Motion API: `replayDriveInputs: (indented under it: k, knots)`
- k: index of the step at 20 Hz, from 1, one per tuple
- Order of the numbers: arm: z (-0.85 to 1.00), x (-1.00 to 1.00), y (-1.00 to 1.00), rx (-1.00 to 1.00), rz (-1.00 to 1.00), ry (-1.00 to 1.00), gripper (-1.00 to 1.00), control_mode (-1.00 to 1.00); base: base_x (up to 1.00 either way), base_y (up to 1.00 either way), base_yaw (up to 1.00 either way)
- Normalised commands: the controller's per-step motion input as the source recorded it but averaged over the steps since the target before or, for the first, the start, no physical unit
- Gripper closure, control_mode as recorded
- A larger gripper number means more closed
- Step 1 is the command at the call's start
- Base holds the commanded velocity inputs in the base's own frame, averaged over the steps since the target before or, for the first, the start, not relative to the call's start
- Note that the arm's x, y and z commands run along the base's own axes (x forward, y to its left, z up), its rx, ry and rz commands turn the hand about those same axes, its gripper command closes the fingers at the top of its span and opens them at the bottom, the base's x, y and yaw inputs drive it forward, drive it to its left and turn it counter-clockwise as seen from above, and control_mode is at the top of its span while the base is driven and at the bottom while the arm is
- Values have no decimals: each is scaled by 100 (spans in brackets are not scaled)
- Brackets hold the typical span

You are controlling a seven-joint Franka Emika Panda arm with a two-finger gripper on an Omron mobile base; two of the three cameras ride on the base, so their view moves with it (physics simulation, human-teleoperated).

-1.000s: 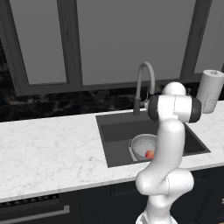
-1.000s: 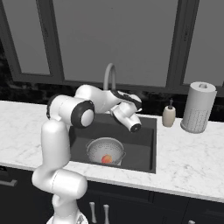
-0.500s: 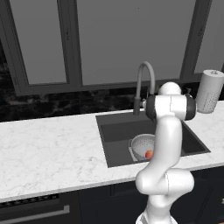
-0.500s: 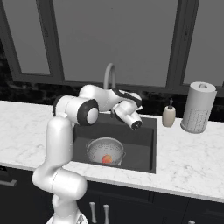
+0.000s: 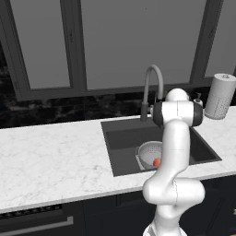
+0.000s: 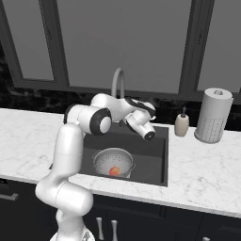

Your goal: Put the colander in the sink, put the peach in the colander, and turn on the sink faucet and pour water over the colander.

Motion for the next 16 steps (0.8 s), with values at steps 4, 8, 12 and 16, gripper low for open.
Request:
replayDriveInputs:
  k: [4, 8, 12, 16]
  knots:
    - [-1, 26, 0, 0, -2, 0, -100, -100, 0, 0, 0]
    - [0, 23, 0, 0, -3, 0, -100, -100, 0, 0, 0]
    - [0, 24, 0, 0, -4, 0, -100, -100, 0, 0, 0]
    - [0, 22, 0, 2, -5, 0, 100, -100, 0, 0, 0]
